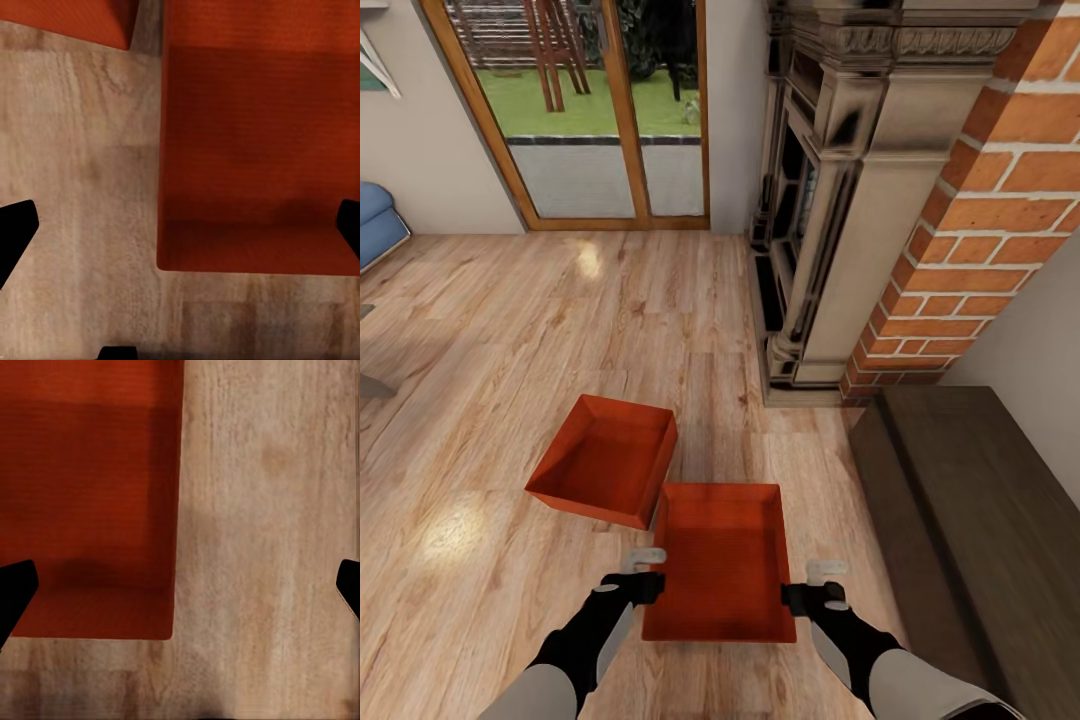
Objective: Move the two storage containers from the living room to the garage. In the garage, place one container on the floor and stack the other container on top of it (either order is fine).
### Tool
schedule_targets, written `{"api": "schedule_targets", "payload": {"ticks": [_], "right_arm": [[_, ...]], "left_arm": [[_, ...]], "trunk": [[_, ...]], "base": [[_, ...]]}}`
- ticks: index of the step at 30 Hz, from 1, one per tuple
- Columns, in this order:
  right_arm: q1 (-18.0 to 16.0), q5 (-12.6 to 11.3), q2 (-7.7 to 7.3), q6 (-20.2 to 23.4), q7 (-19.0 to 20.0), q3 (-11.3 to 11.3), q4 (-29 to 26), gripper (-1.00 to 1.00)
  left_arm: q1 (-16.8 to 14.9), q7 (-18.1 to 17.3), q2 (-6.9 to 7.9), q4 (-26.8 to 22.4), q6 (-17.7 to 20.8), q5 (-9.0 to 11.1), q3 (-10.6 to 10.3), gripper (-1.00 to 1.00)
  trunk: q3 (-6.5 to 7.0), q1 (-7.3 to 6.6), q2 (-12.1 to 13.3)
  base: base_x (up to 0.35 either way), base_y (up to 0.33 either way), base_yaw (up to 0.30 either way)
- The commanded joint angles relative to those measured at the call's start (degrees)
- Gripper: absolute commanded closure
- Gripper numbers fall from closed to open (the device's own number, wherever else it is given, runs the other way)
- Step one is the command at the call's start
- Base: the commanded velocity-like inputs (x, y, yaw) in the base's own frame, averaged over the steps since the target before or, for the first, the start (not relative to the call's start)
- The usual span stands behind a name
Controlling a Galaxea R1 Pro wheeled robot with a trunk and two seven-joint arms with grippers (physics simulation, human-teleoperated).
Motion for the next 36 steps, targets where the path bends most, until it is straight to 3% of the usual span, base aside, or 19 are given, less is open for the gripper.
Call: {"api": "schedule_targets", "payload": {"ticks": [1,8,10,11,14,33,36], "right_arm": [[0.0,-0.6,-0.04,-0.5,-0.3,0.5,0.0,-1.0],[0.0,-0.5,0.06,-2.6,-0.7,0.4,0.0,-1.0],[0.0,-0.6,0.08,-2.6,-0.8,0.4,0.0,-1.0],[0.0,-0.6,0.11,-2.4,-0.8,0.4,0.1,-1.0],[0.0,-0.6,0.12,-2.2,-0.9,0.4,0.1,-1.0],[0.0,-0.9,0.09,-1.9,-0.9,0.3,0.0,-1.0],[0.0,-0.8,0.05,-1.8,-0.8,0.2,0.0,-1.0]], "left_arm": [[0.0,0.1,0.0,-0.1,0.3,-0.2,0.2,-1.0],[0.0,0.1,0.33,-0.7,0.0,-0.3,0.3,-1.0],[0.0,0.1,0.34,-0.5,-1.3,-0.3,0.3,-1.0],[0.0,0.1,0.29,-0.2,-3.8,-0.2,0.4,-1.0],[0.0,0.1,0.26,-0.2,-5.0,-0.2,0.5,-1.0],[0.0,1.2,-0.55,-1.4,-4.6,-0.4,0.4,-1.0],[0.0,1.1,-0.36,-1.3,-4.6,-0.3,0.4,-1.0]], "trunk": [[-0.03,0.0,0.0],[-0.03,0.0,0.0],[-0.03,0.0,0.0],[-0.03,0.0,0.0],[-0.03,0.0,0.0],[-0.03,0.0,0.0],[-0.57,0.66,-1.2]], "base": [[0.0,0.0,0.0],[0.0,0.0,0.0],[0.0,0.0,0.0],[0.0,0.0,0.0],[0.0,0.0,0.0],[0.0,0.0,0.0],[0.0,0.0,0.0]]}}
